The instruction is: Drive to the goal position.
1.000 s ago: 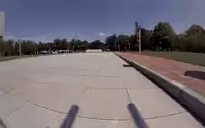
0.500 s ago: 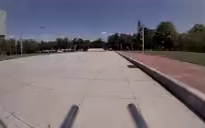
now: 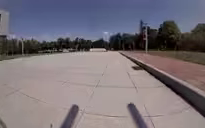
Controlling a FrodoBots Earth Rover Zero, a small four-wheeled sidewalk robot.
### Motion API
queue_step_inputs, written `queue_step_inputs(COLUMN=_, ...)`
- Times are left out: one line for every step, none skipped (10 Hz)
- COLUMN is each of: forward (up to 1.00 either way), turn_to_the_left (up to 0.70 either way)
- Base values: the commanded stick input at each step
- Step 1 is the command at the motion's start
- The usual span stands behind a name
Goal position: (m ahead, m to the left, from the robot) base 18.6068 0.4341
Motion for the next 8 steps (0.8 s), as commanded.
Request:
queue_step_inputs(forward=0.7, turn_to_the_left=0.0)
queue_step_inputs(forward=0.7, turn_to_the_left=0.0)
queue_step_inputs(forward=0.7, turn_to_the_left=0.0)
queue_step_inputs(forward=0.7, turn_to_the_left=0.0)
queue_step_inputs(forward=0.7, turn_to_the_left=0.0)
queue_step_inputs(forward=0.7, turn_to_the_left=0.0)
queue_step_inputs(forward=0.7, turn_to_the_left=0.0)
queue_step_inputs(forward=0.7, turn_to_the_left=0.0)
